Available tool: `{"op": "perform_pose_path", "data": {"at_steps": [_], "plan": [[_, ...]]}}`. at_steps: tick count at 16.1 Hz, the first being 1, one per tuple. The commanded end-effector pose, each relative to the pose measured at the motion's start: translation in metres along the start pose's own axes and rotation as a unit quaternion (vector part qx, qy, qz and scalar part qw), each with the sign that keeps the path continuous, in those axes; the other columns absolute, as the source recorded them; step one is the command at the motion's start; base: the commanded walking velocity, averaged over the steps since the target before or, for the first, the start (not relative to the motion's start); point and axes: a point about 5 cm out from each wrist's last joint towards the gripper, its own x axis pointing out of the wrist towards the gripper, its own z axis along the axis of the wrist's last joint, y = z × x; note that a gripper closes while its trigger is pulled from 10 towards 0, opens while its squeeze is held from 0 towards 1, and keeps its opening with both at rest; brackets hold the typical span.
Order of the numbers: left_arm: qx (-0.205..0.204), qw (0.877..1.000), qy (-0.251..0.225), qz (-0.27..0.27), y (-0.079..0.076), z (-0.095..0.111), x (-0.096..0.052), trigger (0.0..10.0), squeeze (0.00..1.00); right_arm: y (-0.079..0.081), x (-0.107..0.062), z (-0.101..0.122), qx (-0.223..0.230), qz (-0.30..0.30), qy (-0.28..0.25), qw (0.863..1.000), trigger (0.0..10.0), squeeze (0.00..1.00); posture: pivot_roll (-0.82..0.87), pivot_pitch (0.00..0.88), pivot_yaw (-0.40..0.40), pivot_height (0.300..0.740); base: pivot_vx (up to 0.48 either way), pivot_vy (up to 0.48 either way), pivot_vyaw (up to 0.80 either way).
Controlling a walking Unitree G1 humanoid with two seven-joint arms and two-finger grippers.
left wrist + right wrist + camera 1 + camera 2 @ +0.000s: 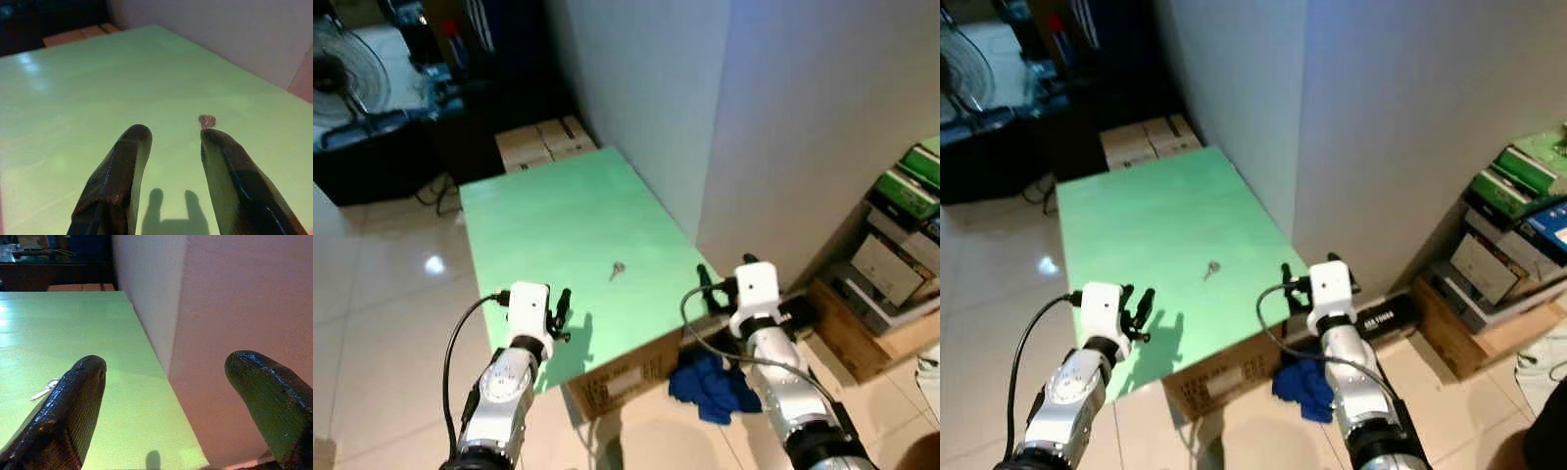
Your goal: Hang keys on a hook
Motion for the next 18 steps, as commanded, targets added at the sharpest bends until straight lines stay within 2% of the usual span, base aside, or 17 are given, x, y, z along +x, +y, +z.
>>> {"op": "perform_pose_path", "data": {"at_steps": [1, 11, 18], "plan": [[0.011, 1.0, -0.009, 0.006, 0.0022, 0.0046, 0.0009, 10.0, 0.0, 0.0014, 0.0011, 0.0024, -0.007, 0.007, -0.003, 1.0, 10.0, 0.0, -0.11, 0.0, 0.077, 0.74, 0.472, 0.0, 0.0], [0.009, 1.0, -0.001, 0.021, -0.0011, 0.0008, -0.0019, 10.0, 0.0, 0.0052, -0.002, -0.0023, -0.013, 0.024, 0.009, 1.0, 10.0, 0.0, -0.11, 0.0, 0.071, 0.74, 0.471, 0.0, 0.0], [0.014, 1.0, 0.007, 0.021, -0.0017, -0.0007, -0.0022, 10.0, 0.0, 0.0048, -0.004, -0.0057, -0.014, 0.024, 0.022, 0.999, 10.0, 0.0, -0.11, 0.0, 0.076, 0.74, 0.0, 0.0, 0.7]]}}
